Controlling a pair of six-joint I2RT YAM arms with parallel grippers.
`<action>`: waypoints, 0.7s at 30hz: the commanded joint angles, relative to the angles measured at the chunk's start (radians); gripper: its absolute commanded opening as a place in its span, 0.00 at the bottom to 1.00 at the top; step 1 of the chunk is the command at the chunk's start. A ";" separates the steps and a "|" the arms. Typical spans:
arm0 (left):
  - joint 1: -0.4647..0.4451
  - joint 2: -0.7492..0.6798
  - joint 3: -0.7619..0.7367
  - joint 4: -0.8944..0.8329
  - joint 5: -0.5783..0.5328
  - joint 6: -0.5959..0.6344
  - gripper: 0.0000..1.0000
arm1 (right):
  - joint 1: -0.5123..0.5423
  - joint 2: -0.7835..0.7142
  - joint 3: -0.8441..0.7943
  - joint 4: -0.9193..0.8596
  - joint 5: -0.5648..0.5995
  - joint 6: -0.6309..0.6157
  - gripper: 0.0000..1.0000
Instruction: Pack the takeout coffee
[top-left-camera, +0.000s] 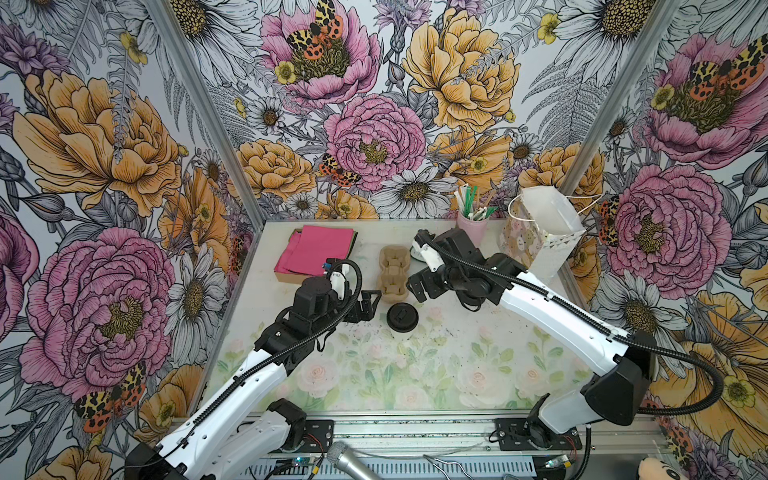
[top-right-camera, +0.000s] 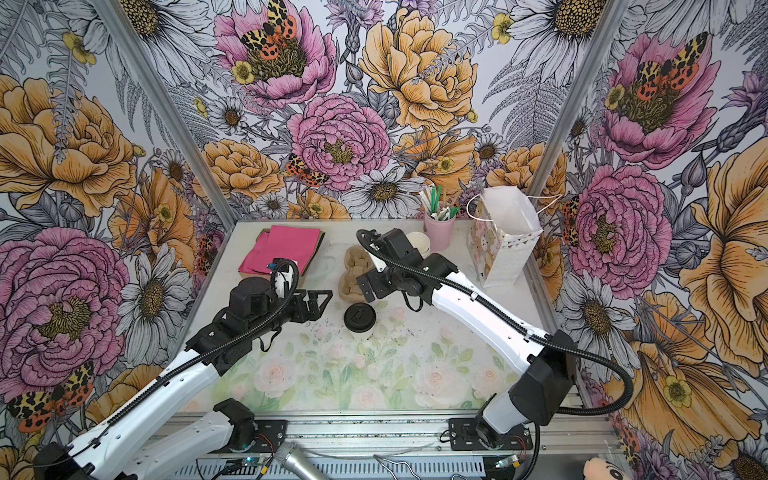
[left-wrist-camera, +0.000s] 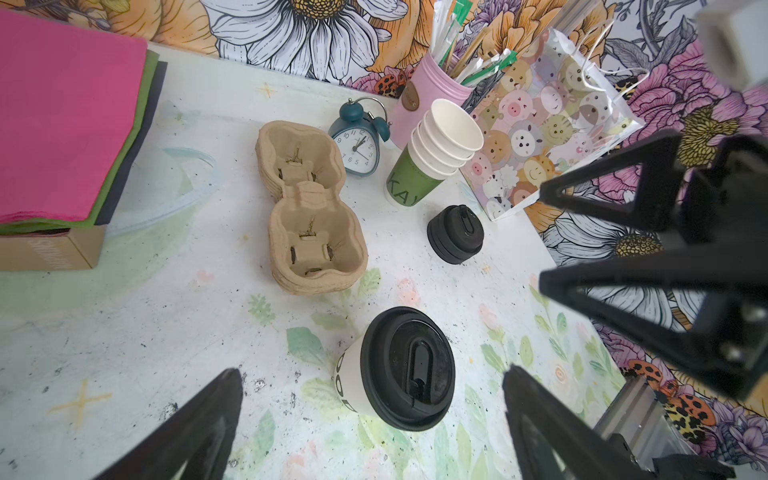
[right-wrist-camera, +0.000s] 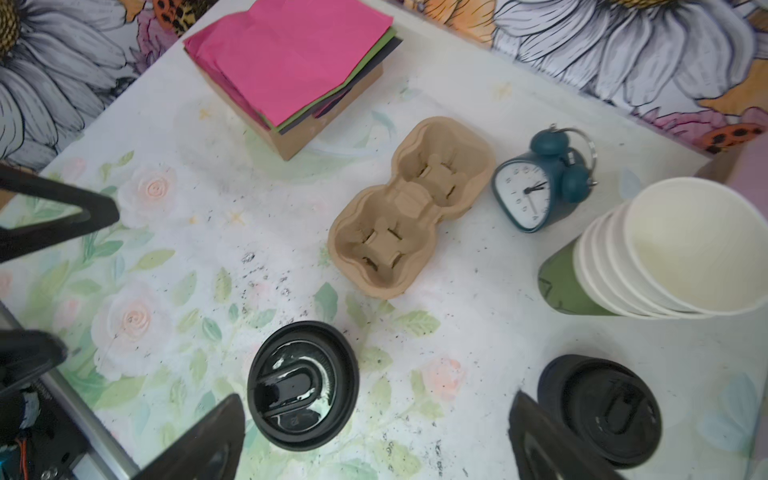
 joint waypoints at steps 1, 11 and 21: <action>0.014 -0.027 -0.012 -0.004 -0.042 -0.012 0.99 | 0.027 0.049 -0.015 -0.034 -0.042 -0.025 0.99; 0.016 -0.070 -0.034 -0.006 -0.088 -0.030 0.99 | 0.093 0.162 -0.007 -0.058 -0.058 -0.028 1.00; 0.015 -0.070 -0.045 -0.005 -0.090 -0.044 0.99 | 0.116 0.238 0.021 -0.073 -0.002 -0.033 0.99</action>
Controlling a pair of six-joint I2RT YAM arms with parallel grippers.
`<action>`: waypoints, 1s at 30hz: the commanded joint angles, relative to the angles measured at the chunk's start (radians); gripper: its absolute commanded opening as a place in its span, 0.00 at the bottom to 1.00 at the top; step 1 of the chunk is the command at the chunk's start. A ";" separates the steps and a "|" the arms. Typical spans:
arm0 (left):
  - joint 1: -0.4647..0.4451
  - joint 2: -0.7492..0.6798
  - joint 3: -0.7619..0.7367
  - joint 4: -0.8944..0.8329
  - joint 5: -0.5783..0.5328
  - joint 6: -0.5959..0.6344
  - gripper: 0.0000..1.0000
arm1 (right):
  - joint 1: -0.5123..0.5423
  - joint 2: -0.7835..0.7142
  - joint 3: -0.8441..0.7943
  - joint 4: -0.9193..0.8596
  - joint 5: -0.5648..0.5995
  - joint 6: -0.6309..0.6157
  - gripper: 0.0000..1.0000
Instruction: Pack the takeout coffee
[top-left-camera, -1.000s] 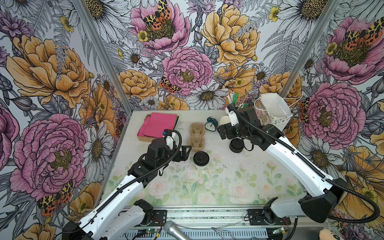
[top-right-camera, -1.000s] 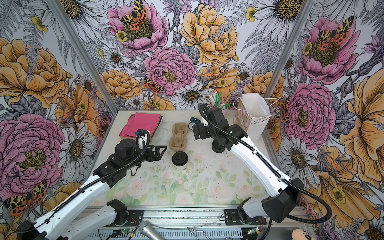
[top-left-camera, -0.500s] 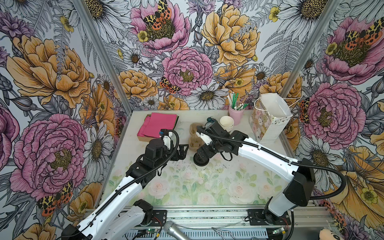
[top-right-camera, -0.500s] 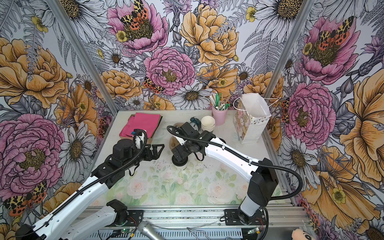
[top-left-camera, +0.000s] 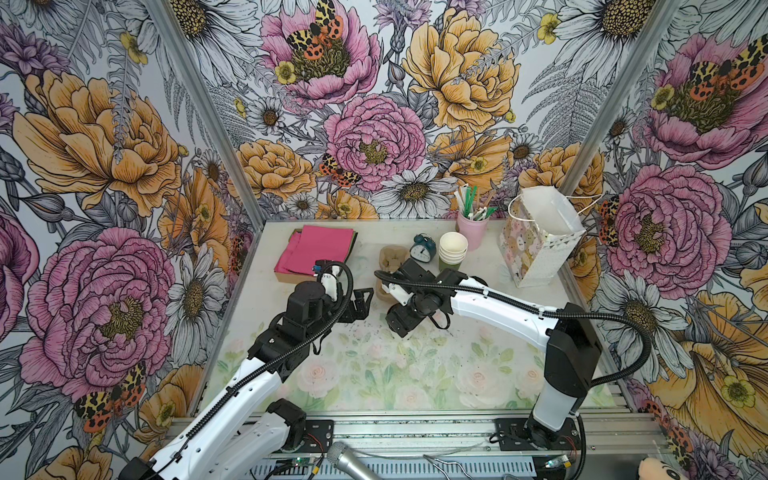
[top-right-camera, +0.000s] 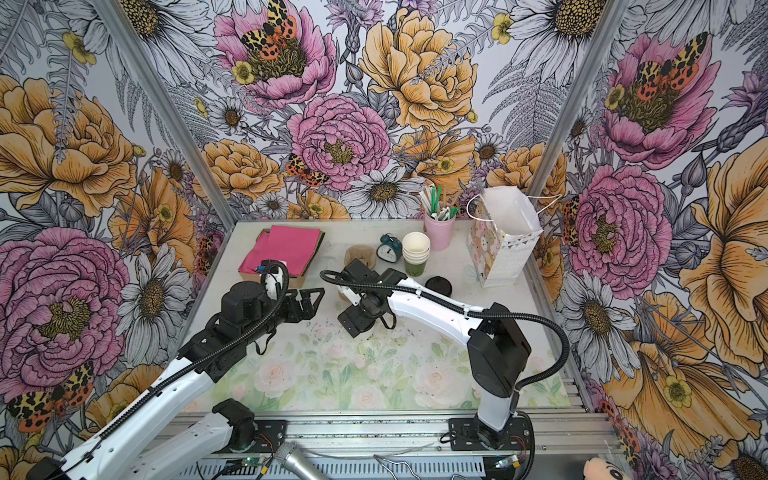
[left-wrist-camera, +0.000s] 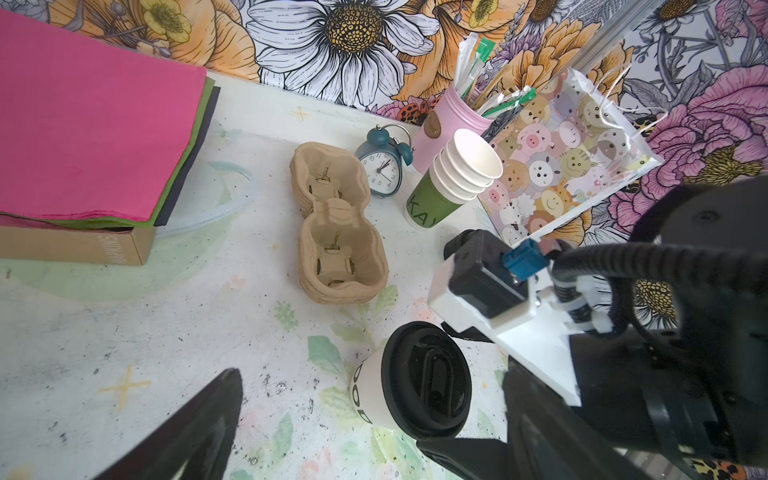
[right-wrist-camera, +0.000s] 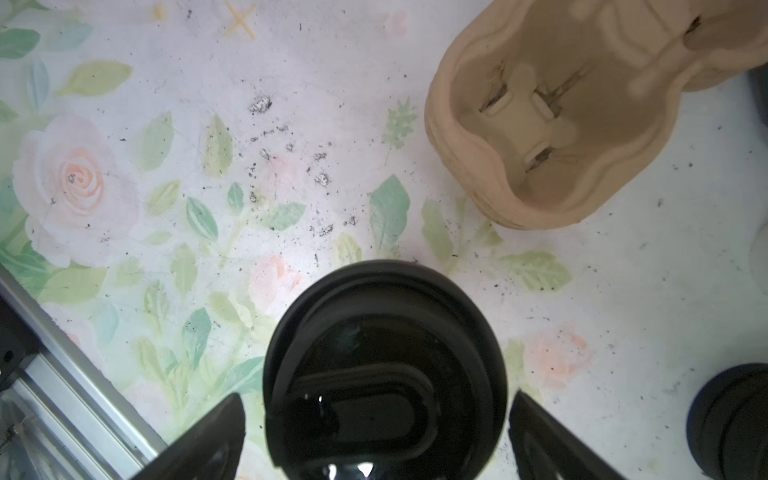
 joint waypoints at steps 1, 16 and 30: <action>0.008 -0.009 -0.017 0.001 -0.022 -0.014 0.99 | 0.011 0.012 0.035 -0.008 0.032 -0.017 1.00; 0.006 -0.004 -0.024 0.003 -0.023 -0.019 0.99 | 0.013 0.071 0.065 -0.008 0.038 -0.021 0.99; 0.005 -0.008 -0.038 0.003 -0.026 -0.020 0.99 | 0.014 0.092 0.063 -0.007 0.026 -0.021 0.93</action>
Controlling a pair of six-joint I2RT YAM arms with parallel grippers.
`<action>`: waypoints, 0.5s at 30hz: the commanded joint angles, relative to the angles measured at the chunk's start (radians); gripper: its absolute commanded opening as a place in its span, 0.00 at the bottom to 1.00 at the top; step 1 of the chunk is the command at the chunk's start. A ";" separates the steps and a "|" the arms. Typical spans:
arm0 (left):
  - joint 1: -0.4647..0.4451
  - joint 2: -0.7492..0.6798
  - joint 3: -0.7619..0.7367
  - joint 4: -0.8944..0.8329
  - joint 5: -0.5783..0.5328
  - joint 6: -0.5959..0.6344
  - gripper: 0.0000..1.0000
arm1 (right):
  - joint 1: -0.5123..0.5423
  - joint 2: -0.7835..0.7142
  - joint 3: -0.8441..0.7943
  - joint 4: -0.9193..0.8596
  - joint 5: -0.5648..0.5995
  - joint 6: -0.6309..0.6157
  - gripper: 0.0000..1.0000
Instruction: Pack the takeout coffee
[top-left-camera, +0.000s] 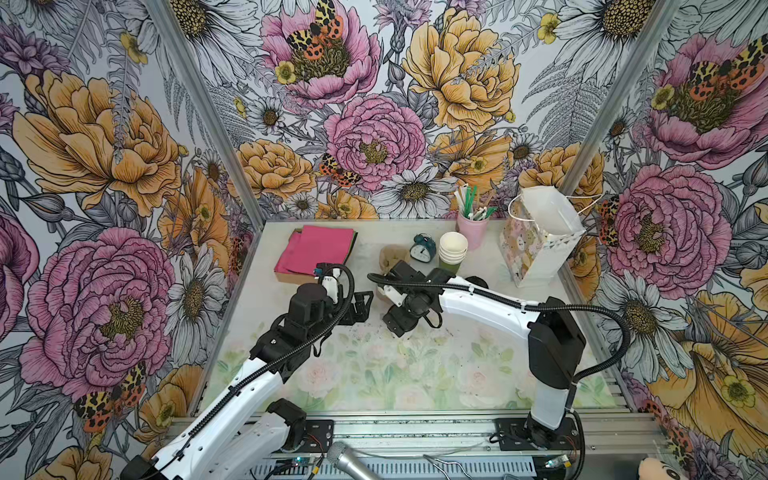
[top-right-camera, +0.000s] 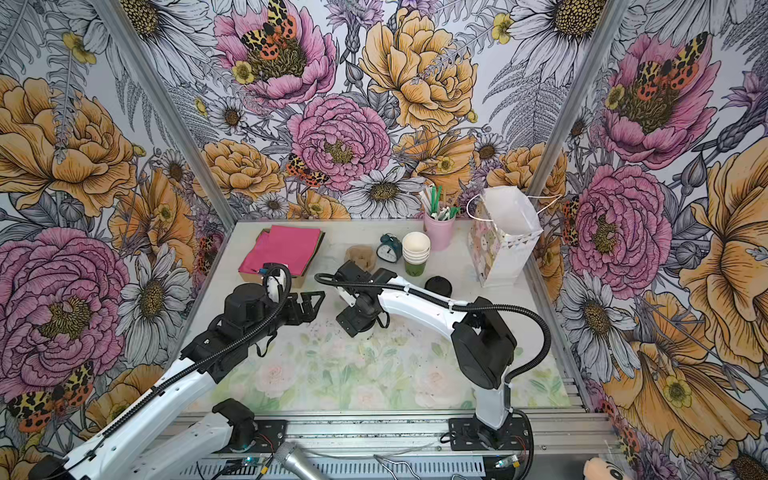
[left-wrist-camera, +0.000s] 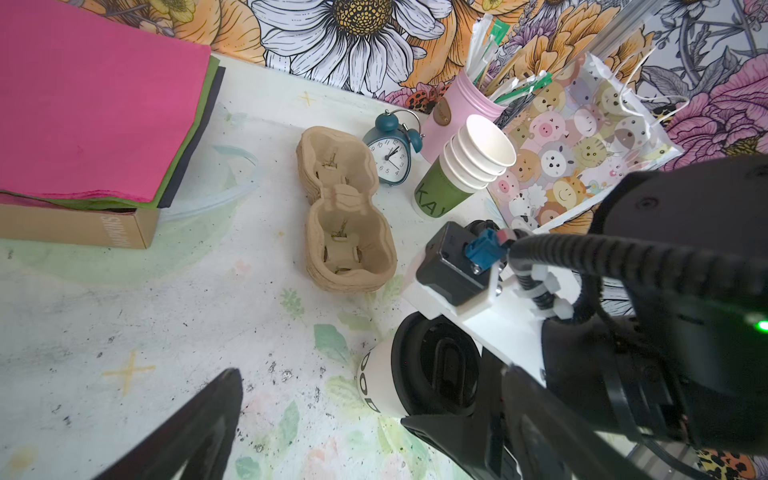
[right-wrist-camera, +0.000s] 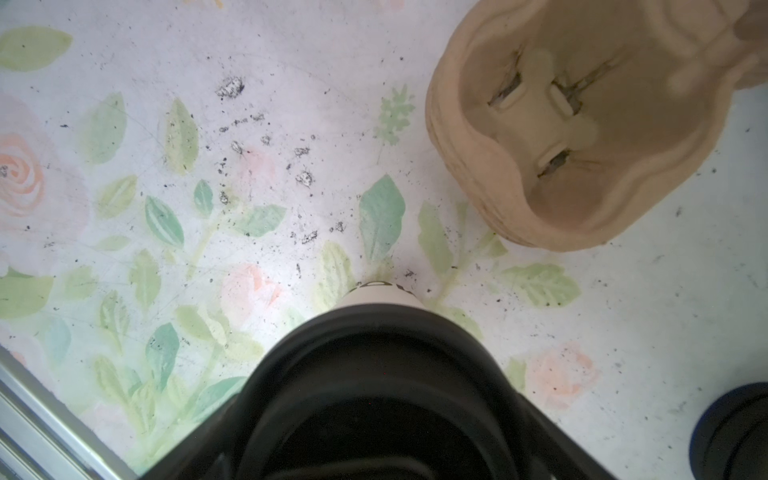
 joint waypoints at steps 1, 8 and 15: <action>0.005 -0.008 -0.013 0.005 -0.022 -0.016 0.99 | 0.007 0.010 0.013 0.000 0.003 -0.003 0.91; 0.004 -0.009 -0.014 0.005 -0.023 -0.018 0.99 | 0.005 -0.015 -0.007 -0.001 0.012 -0.002 0.89; 0.005 -0.008 -0.015 0.006 -0.020 -0.018 0.99 | -0.061 -0.082 -0.076 0.000 0.027 0.005 0.89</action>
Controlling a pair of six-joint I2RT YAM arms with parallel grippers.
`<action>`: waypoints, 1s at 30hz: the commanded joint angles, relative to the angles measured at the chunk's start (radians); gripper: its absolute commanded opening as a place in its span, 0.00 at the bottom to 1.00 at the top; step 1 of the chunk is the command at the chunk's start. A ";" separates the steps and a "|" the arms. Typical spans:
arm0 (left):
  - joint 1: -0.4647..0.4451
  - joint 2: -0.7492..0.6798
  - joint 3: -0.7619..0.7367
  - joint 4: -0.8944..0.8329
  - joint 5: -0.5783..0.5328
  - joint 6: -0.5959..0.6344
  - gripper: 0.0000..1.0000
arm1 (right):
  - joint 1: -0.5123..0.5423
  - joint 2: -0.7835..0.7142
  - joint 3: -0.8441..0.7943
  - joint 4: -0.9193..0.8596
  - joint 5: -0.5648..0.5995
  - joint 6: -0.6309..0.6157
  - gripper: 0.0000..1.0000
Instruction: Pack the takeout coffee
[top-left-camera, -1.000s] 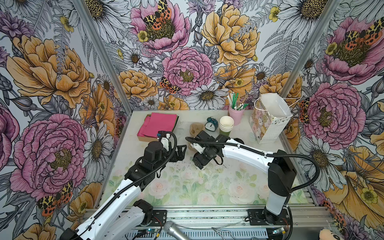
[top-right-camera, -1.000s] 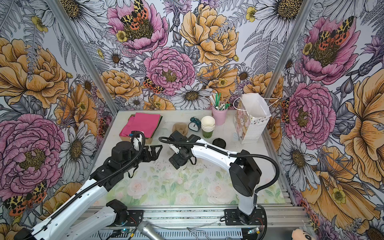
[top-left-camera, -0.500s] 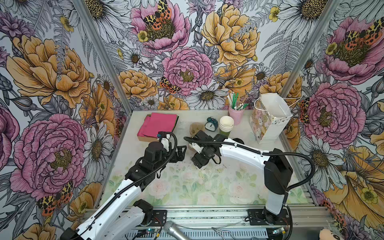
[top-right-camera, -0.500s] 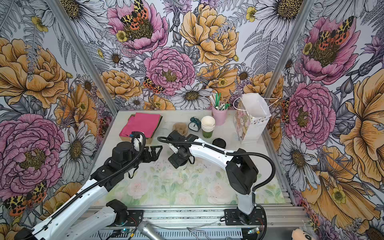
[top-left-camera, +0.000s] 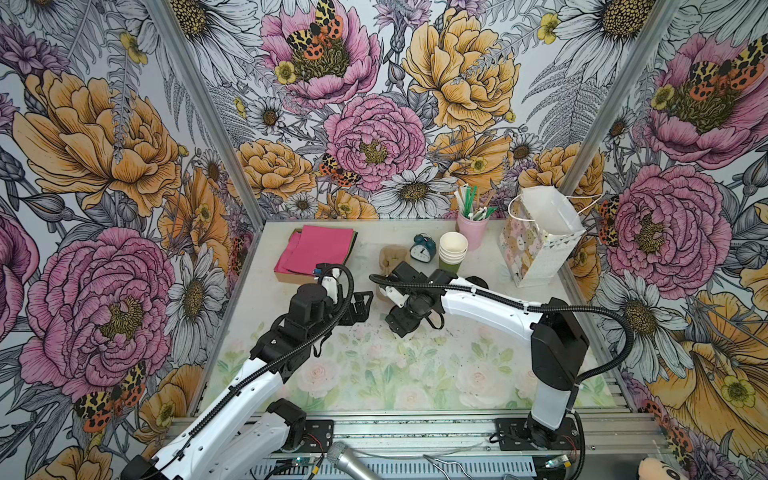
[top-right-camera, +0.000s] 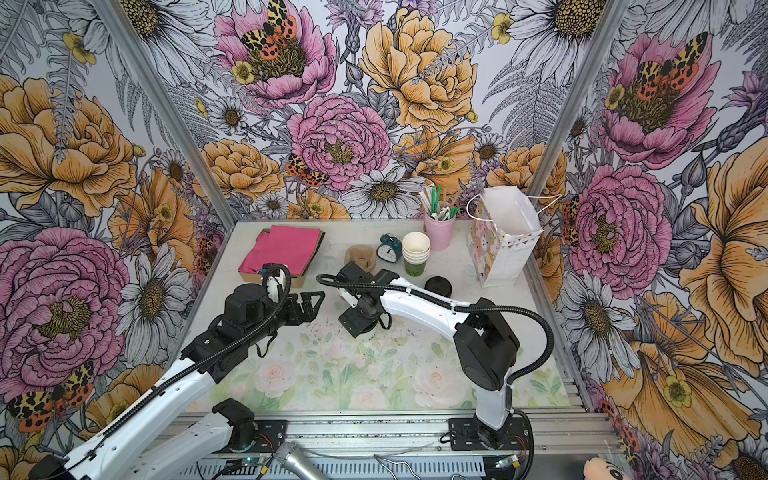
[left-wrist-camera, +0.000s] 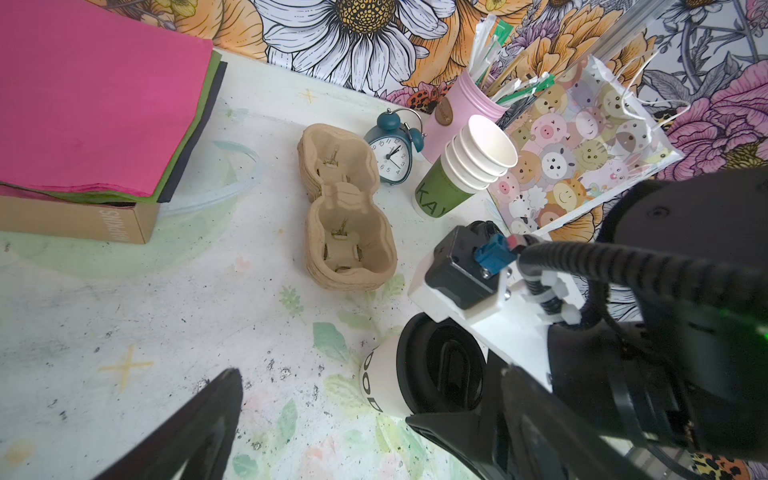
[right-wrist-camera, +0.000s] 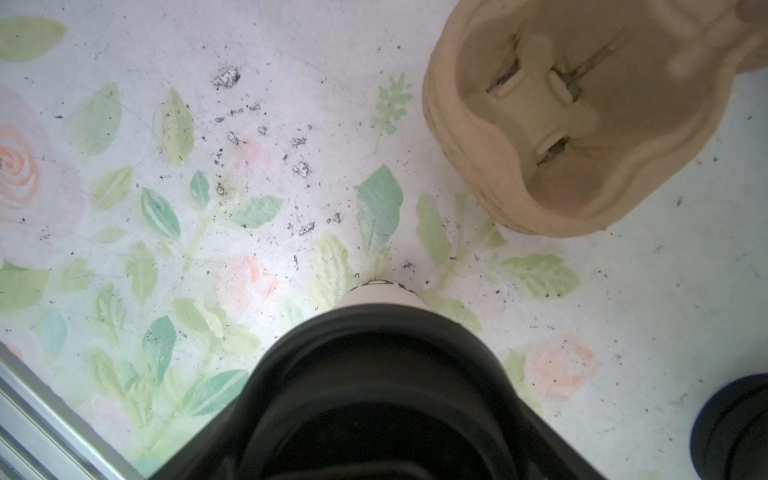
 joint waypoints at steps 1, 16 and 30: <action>0.005 -0.009 -0.013 0.007 -0.020 -0.002 0.99 | -0.050 -0.060 -0.042 -0.005 0.031 0.004 0.89; 0.005 -0.009 -0.019 0.017 -0.020 -0.002 0.99 | -0.324 -0.094 -0.096 0.006 0.055 -0.005 0.89; 0.005 -0.014 -0.026 0.017 -0.024 0.003 0.99 | -0.407 -0.019 -0.050 0.055 0.015 0.032 0.90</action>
